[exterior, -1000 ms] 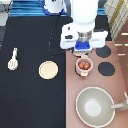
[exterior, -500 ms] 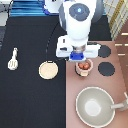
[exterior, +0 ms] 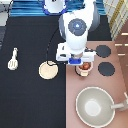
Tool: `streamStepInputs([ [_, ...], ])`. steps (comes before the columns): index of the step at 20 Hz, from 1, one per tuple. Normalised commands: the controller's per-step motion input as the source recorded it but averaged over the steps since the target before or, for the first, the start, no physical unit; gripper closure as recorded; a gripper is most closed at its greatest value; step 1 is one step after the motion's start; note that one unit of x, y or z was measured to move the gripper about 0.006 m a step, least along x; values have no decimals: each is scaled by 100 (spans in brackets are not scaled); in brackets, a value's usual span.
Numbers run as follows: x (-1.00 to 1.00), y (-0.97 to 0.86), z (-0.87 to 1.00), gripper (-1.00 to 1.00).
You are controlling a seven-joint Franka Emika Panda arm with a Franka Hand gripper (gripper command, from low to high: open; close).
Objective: Take the lid off the pot, put the pot on the plate, and use the tool to push the pot to the front of the table.
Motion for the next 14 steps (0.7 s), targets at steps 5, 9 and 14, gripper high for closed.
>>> streamStepInputs([
  [5, 22, 0, -30, -100],
  [9, 14, 3, -21, 100],
  [14, 3, 8, -16, 100],
])
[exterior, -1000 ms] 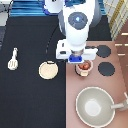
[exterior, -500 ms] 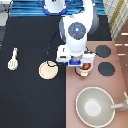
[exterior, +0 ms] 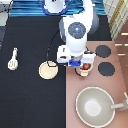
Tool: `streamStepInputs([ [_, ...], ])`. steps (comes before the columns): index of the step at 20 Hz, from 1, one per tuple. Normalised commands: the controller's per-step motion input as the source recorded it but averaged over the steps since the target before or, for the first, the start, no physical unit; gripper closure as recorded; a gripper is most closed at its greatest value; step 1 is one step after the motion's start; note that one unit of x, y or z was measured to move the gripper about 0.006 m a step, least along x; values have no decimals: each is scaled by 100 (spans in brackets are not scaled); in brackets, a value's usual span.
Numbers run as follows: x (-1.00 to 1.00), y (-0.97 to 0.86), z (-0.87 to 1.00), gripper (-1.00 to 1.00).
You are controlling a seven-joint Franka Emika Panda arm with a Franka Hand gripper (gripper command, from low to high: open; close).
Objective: Take the lid off the pot, put the pot on the plate, and use the tool to push the pot to the front of the table.
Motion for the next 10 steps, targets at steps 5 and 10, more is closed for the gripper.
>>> streamStepInputs([
  [5, 0, 15, -10, 100],
  [10, 0, 19, -4, 100],
])
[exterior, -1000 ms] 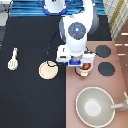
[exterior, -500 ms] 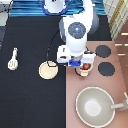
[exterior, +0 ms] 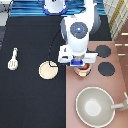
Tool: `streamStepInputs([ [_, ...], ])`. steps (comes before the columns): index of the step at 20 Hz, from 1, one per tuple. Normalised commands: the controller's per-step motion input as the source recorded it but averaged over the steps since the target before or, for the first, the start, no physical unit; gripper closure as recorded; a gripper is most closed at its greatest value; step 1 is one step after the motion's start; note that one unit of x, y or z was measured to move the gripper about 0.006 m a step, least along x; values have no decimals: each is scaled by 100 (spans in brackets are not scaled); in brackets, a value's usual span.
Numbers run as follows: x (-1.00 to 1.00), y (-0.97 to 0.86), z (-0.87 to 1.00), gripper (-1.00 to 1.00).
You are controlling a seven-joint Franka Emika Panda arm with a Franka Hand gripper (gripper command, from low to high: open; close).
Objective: Take the lid off the pot, put the pot on the plate, and use the tool to push the pot to the front of the table.
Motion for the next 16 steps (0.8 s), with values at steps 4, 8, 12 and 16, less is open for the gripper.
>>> streamStepInputs([
  [4, 4, 23, 0, 100],
  [8, 8, 21, 0, 100],
  [12, 9, 16, 4, 100],
  [16, 3, 2, 43, 100],
])
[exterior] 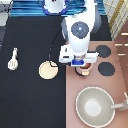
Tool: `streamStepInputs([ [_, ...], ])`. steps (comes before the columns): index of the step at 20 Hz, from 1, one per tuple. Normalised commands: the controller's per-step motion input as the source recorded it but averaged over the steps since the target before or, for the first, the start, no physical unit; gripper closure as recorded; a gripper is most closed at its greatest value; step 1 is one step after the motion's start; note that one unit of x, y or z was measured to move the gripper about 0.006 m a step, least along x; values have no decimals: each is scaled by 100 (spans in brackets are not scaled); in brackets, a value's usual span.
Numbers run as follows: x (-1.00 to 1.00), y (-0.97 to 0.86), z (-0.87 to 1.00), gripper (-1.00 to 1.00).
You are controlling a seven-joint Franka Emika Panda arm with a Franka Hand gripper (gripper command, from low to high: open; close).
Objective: Take the lid off the pot, put the pot on the plate, and use the tool to push the pot to the front of the table.
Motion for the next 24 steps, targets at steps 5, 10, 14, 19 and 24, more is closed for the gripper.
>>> streamStepInputs([
  [5, -12, -35, 98, 100],
  [10, -32, -64, 83, 100],
  [14, -30, -71, 63, 100],
  [19, -36, -76, 30, 100],
  [24, -37, -89, 2, 100],
])
